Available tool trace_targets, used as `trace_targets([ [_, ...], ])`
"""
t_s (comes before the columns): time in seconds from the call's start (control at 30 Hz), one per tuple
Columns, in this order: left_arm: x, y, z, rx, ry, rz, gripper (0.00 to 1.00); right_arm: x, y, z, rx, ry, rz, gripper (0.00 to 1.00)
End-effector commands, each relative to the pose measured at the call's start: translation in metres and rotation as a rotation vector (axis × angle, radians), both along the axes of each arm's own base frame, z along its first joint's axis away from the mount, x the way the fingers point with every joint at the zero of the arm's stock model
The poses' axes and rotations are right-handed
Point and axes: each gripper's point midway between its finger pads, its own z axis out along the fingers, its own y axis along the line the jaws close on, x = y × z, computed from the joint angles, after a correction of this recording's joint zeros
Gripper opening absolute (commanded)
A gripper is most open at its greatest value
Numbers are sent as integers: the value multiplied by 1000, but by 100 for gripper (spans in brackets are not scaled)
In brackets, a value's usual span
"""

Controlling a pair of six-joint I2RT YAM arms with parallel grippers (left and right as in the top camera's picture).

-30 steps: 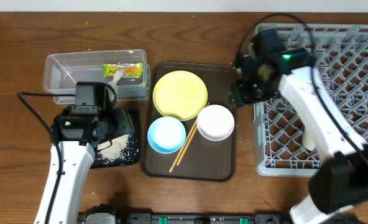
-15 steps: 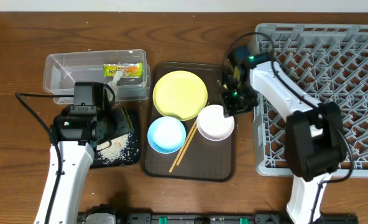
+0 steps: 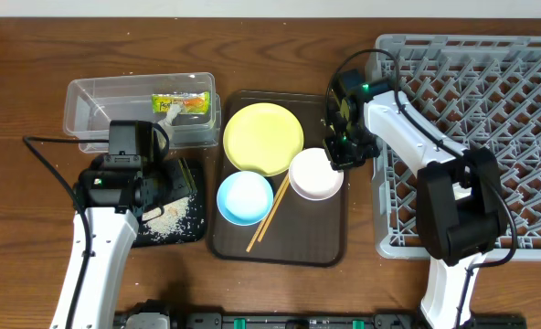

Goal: Sort waste into correct bins and load items into the dishwasher rack
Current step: 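Carry the pink bowl with the right gripper and set it in the rack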

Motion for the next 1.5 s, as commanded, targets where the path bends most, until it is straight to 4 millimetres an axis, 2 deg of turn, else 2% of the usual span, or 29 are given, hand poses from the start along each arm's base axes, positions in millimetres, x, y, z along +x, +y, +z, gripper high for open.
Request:
trace_targets([
  [0.0, 0, 3, 3, 10, -9, 11, 62, 0, -3, -1, -32, -3, -8, 1],
  [0.07, 0, 3, 3, 10, -9, 10, 62, -1, -4, 3, -32, -4, -10, 1],
  [0.17, 0, 3, 3, 10, -9, 11, 62, 5, -9, 21, -25, -52, -22, 1],
  [0.33, 1, 3, 3, 11, -10, 11, 62, 31, -30, 82, -50, -273, -63, 1],
  [0.5, 1, 3, 3, 11, -11, 11, 62, 67, -75, 157, -171, -609, -165, 1],
  [0.67, 1, 3, 3, 11, -11, 11, 62, 91, -131, 216, -362, -865, -326, 1],
  [0.8, 1, 3, 3, 11, -11, 11, 62, 104, -176, 248, -585, -1014, -466, 1],
  [0.9, 1, 3, 3, 11, -11, 11, 62, 113, -194, 264, -693, -1097, -548, 1],
  [1.0, 1, 3, 3, 10, -11, 11, 62, 123, -207, 268, -766, -1147, -619, 1],
  [1.13, 1, 3, 3, 10, -10, 11, 62, 136, -216, 256, -827, -1157, -657, 1],
  [1.3, 1, 3, 3, 10, -10, 11, 62, 155, -222, 220, -901, -1118, -650, 1],
  [1.47, 1, 3, 3, 10, -10, 11, 62, 169, -220, 182, -927, -1067, -608, 1],
])
